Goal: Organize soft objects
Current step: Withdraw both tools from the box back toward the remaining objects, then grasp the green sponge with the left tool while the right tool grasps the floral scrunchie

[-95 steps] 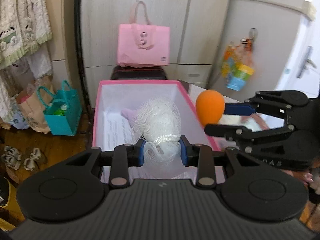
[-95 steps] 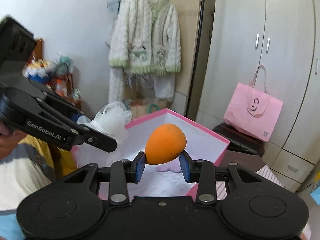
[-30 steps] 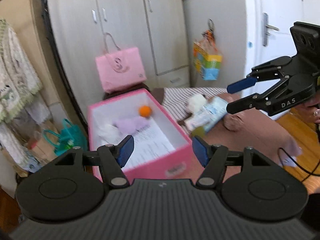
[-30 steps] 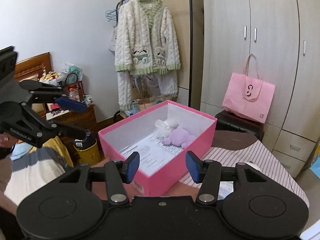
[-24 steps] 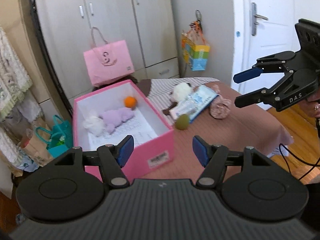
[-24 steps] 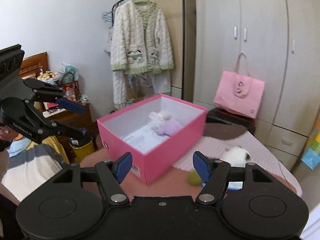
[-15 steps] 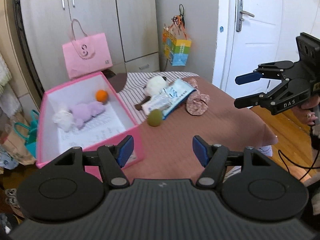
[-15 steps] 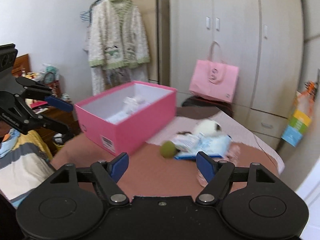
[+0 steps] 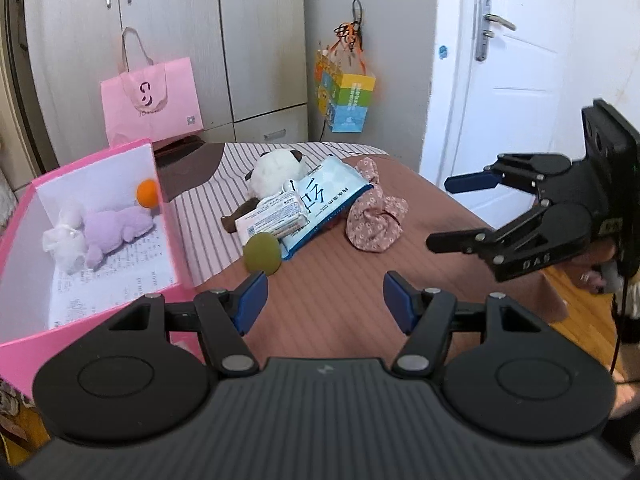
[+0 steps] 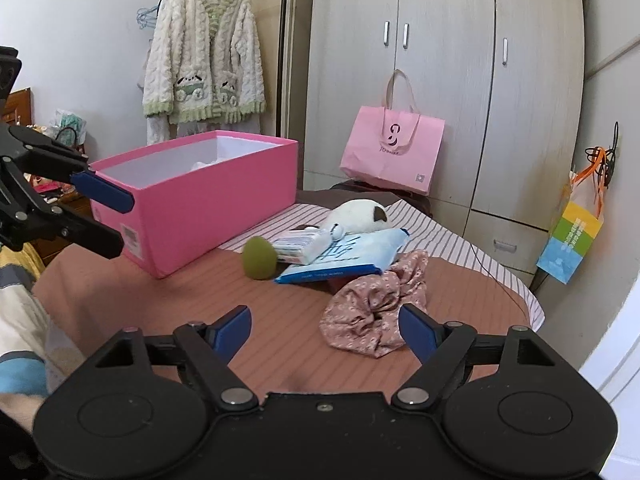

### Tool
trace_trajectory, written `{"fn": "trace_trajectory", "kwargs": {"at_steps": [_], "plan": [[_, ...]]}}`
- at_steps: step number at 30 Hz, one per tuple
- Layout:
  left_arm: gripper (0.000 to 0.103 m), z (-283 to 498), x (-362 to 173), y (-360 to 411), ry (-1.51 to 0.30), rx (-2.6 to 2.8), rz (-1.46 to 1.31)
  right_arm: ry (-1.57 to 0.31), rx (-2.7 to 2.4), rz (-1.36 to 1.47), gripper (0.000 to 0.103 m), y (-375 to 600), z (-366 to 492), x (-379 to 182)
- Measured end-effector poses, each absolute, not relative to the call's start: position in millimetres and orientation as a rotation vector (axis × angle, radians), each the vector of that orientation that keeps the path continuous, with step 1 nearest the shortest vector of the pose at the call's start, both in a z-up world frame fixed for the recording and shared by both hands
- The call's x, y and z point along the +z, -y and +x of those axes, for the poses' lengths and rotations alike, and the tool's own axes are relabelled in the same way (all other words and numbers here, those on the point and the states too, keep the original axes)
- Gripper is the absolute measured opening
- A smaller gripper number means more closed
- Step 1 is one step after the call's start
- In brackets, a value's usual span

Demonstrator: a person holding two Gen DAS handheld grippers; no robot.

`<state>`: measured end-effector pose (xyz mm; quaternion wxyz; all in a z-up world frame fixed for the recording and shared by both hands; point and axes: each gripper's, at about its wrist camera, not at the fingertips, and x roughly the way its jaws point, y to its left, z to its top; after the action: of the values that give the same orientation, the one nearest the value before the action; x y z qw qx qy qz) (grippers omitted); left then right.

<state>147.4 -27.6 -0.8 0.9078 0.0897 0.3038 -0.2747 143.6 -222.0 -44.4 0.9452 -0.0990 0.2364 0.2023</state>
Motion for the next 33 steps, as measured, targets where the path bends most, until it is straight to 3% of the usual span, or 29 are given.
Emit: {"fn": "trace_trajectory", "kwargs": {"at_steps": [13,17,20,33], "plan": [[0.061,233,-57,75,-0.574,-0.332,0.119,-0.518,0.311,-0.190,0.085,224,208,-87],[0.061,244,-71,72,-0.558,-0.269,0.091,-0.542,0.303,-0.197,0.086,220,217,-92],[0.061,249,-76,66,-0.576,-0.264,0.023,-0.569,0.302,-0.166,0.094,220,224,-93],[0.061,260,-97,68,-0.632,-0.202,-0.044,-0.673,0.277,-0.015,0.093,225,244,-103]]}}
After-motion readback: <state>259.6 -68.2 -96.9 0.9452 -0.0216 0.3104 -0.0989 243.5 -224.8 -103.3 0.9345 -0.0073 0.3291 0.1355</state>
